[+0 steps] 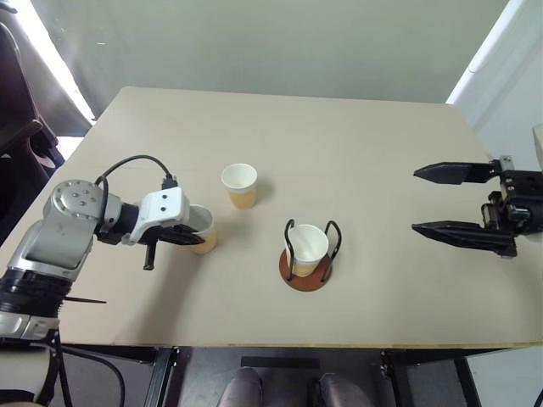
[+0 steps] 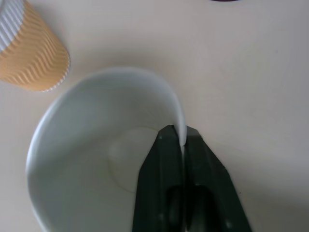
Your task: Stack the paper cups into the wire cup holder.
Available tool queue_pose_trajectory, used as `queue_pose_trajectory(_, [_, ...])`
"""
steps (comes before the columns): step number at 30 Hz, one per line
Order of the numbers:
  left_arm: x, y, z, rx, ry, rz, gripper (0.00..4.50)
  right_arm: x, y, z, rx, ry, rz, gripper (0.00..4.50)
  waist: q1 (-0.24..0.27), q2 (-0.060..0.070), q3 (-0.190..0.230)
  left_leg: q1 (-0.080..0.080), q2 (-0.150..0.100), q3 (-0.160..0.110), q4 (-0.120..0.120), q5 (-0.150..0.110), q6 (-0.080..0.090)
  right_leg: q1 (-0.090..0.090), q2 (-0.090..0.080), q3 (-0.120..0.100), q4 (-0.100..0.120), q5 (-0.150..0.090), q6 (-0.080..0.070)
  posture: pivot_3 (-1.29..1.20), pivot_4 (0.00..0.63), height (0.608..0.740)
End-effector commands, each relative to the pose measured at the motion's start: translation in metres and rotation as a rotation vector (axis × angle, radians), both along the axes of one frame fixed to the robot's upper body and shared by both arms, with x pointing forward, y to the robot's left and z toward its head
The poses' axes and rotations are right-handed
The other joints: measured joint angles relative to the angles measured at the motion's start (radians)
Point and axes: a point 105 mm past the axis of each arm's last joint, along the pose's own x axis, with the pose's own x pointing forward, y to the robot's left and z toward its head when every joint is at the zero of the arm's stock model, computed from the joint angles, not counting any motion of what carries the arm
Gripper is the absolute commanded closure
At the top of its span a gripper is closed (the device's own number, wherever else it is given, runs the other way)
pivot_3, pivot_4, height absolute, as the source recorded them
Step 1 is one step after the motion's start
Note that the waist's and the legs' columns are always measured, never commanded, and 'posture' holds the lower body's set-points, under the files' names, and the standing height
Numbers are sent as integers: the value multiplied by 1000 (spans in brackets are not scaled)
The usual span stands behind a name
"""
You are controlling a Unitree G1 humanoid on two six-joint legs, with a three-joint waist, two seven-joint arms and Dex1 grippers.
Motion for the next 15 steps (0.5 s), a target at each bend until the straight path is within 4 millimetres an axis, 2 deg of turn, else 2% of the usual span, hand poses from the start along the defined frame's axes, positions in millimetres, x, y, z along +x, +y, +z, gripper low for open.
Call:
queue_pose_trajectory(1, [-8, -17, 36, -73, -71, -111, 4460, -11, 3, 13, -14, -61, 22, 0, 0, 0, 0, 0, 0, 0, 0, 0, 0, 0, 0, 0, 0, 0, 0, 0, 150, 740])
queue_pose_trajectory(2, [-10, -22, 46, -95, -87, -142, 4460, -13, 4, 14, -17, -61, 30, 0, 1, 0, 0, 0, 0, 0, 1, 0, 0, 0, 0, 0, 0, 0, 0, 0, 150, 740])
queue_pose_trajectory(4, [-13, -38, 81, -169, -169, -231, 4460, -17, 5, 14, -34, -59, 44, 0, 7, 0, 0, -1, 0, 1, 1, 0, 0, 0, 1, 0, 0, 0, 0, 0, 150, 740])
queue_pose_trajectory(6, [-14, -48, 101, -203, -219, -289, 4460, -19, 5, 14, -39, -60, 48, 0, 12, 0, 0, -4, 0, 0, 5, 0, 0, 0, 3, -1, 0, 0, 1, 0, 150, 740])
queue_pose_trajectory(9, [-22, -84, 149, -331, -323, -488, 4460, -19, 7, 14, -47, -68, 47, 0, 15, 0, 0, -5, 0, -1, 9, -2, 3, 1, 3, 0, 0, 1, 2, 0, 150, 740])
queue_pose_trajectory(10, [-27, -93, 159, -359, -344, -551, 4460, -19, 7, 13, -52, -70, 44, 0, 18, 0, 0, -5, -1, 0, 10, -2, 3, 2, 3, 0, 0, 1, 2, 0, 150, 740])
queue_pose_trajectory(13, [-31, -115, 173, -410, -357, -673, 4460, -19, 9, 12, -60, -74, 41, 0, 17, 1, 0, -6, 0, -1, 12, -3, 5, 2, 2, 2, -1, 2, 4, 0, 150, 740])
queue_pose_trajectory(15, [-31, -133, 172, -394, -341, -753, 4460, -22, 9, 13, -68, -78, 39, 0, 15, 1, -1, -5, -1, 3, 12, -4, 6, 3, 1, 3, -1, 2, 6, 0, 150, 740])
